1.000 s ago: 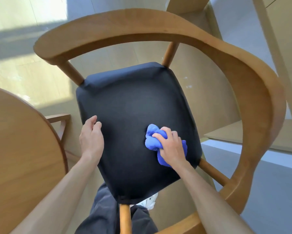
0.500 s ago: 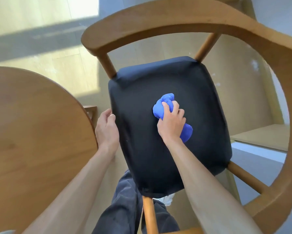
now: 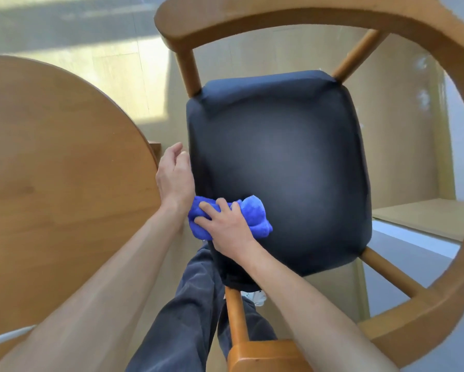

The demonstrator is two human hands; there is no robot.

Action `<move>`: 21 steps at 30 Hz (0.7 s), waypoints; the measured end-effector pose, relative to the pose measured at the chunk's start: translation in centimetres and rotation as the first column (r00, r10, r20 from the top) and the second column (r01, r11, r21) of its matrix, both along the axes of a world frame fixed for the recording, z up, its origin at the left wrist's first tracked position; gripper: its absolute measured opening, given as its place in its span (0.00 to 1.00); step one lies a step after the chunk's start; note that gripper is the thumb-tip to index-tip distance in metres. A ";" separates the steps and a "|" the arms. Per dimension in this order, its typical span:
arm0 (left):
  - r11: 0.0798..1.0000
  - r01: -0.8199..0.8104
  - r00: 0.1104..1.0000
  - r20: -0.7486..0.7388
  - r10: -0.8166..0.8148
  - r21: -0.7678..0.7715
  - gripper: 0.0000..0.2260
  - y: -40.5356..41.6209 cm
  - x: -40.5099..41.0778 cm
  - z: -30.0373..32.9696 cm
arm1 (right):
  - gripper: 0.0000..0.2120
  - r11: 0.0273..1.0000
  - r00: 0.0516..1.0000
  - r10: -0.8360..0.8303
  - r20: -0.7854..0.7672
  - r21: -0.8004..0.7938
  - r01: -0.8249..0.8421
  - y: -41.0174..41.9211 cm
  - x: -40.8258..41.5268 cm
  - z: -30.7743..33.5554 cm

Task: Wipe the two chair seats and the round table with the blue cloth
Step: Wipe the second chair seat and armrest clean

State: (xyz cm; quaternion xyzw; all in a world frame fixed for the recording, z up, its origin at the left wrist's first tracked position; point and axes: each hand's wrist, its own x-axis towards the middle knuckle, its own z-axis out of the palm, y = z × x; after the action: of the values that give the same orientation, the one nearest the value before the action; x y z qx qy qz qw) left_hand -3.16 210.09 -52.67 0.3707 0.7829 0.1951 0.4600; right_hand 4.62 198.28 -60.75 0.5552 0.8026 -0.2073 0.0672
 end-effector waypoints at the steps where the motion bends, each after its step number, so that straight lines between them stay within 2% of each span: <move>1: 1.000 0.000 1.000 0.002 0.000 0.000 0.17 -0.1 0.0 0.0 | 0.18 0.998 0.999 0.052 -0.011 -0.026 -0.052 -1.7 0.4 0.2; 4: 1.000 0.006 1.000 0.013 -0.006 -0.008 0.17 -0.4 0.2 0.1 | 0.19 0.949 0.963 0.265 -0.046 -0.162 -0.269 -6.4 2.6 1.0; 8: 0.999 0.037 0.999 0.035 -0.037 -0.019 0.17 -0.5 0.2 0.3 | 0.17 0.796 0.852 0.514 -0.100 -0.315 -0.517 -7.9 5.8 1.8; 10: 0.998 0.053 0.998 0.033 -0.053 -0.013 0.17 -0.5 0.2 0.4 | 0.16 0.758 0.817 0.571 -0.083 -0.330 -0.564 -7.9 7.0 2.2; 12: 0.998 0.067 0.997 0.030 -0.067 -0.002 0.17 -0.5 0.3 0.5 | 0.17 0.780 0.832 0.552 -0.053 -0.320 -0.538 -8.2 8.4 2.4; 14: 0.997 0.073 0.997 0.028 -0.073 0.001 0.17 -0.6 0.6 0.5 | 0.18 0.860 0.902 0.432 -0.022 -0.291 -0.419 -8.7 10.2 2.3; 17: 0.996 0.094 0.995 0.034 -0.093 -0.014 0.17 -1.2 1.8 0.2 | 0.25 0.971 0.998 0.059 0.030 -0.234 -0.050 -9.2 13.8 1.8; 19: 0.994 0.101 0.994 0.041 -0.100 -0.031 0.17 -1.8 2.8 0.1 | 0.27 0.945 0.967 -0.247 0.062 -0.206 0.255 -8.8 15.9 1.9; 21: 0.991 0.125 0.991 0.049 -0.123 -0.038 0.17 -2.5 3.8 -0.1 | 0.23 0.797 0.819 -0.562 0.113 -0.188 0.573 -8.2 17.8 2.3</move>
State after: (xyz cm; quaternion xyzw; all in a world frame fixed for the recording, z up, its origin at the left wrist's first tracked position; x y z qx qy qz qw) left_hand 0.65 207.63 -52.73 0.4044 0.7512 0.1586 0.4970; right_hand 22.45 190.06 -58.46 0.7647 0.5703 -0.2885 0.0821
